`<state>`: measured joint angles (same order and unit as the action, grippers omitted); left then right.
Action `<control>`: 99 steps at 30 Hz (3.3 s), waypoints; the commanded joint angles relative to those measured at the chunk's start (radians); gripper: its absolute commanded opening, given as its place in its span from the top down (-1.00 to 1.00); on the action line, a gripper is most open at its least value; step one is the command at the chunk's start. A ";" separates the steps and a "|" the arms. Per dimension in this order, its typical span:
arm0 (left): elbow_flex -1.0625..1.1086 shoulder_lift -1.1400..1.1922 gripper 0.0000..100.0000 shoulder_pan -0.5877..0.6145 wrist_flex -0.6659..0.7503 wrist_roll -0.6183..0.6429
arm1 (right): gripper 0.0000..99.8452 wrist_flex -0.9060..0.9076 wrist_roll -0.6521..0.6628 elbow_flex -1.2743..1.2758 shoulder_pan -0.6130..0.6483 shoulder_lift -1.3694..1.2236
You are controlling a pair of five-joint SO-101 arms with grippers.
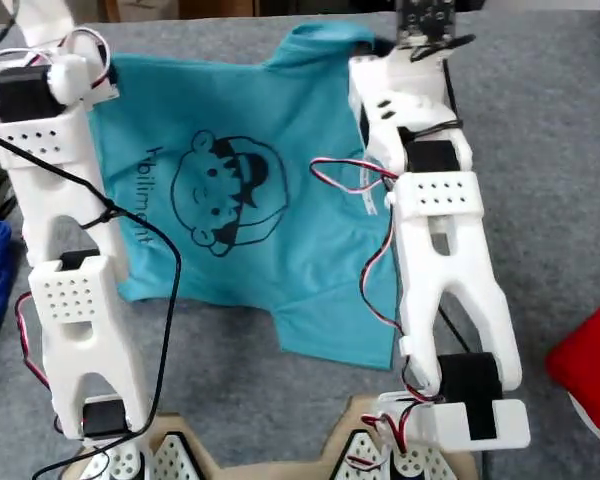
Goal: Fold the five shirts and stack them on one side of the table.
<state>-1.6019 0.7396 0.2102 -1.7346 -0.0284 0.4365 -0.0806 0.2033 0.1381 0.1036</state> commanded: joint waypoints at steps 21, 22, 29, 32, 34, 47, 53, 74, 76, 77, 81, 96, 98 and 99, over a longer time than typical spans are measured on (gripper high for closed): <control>0.442 0.053 0.96 0.061 -0.026 -0.195 | 0.99 1.057 0.135 -0.473 0.030 0.067; 0.494 0.022 0.96 0.063 -0.026 -0.195 | 0.99 1.082 0.133 -0.473 0.030 0.067; 0.907 -0.320 0.96 0.018 -0.026 -0.189 | 0.99 1.270 0.141 -0.470 0.030 0.067; 1.119 -0.496 0.96 -0.011 -0.026 -0.186 | 0.99 1.330 0.141 -0.469 0.028 0.067; 1.249 -0.604 0.96 -0.026 -0.025 -0.175 | 0.99 1.346 0.140 -0.461 0.025 0.073; 1.682 -0.865 0.96 0.006 0.020 -0.183 | 0.99 1.347 0.141 -0.110 0.025 0.200; 1.751 -0.865 0.96 0.009 0.143 -0.183 | 0.99 1.344 0.193 0.128 0.025 0.305; 1.720 -0.544 0.96 0.000 0.315 -0.239 | 0.98 1.324 0.233 0.400 -0.016 0.420; 1.712 -0.544 0.96 -0.017 0.296 -0.278 | 0.95 1.327 0.256 0.400 -0.039 0.420; 1.712 -0.544 0.96 -0.025 0.287 -0.299 | 0.89 1.330 0.273 0.400 -0.050 0.420; 1.712 -0.544 0.81 -0.043 0.235 -0.318 | 0.39 1.349 0.339 0.400 -0.079 0.427; 1.379 -0.538 0.73 0.072 0.049 -0.301 | 0.60 1.160 0.229 0.199 -0.081 0.395; 1.287 -0.535 0.73 0.086 0.003 -0.193 | 0.81 1.134 0.199 0.143 -0.079 0.340; 1.252 -0.535 0.73 0.086 -0.012 -0.152 | 0.93 1.125 0.196 0.114 -0.067 0.303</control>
<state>-0.2010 0.2117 0.2808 -1.6932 -0.2877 1.6057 0.1481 0.4289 0.0706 0.4641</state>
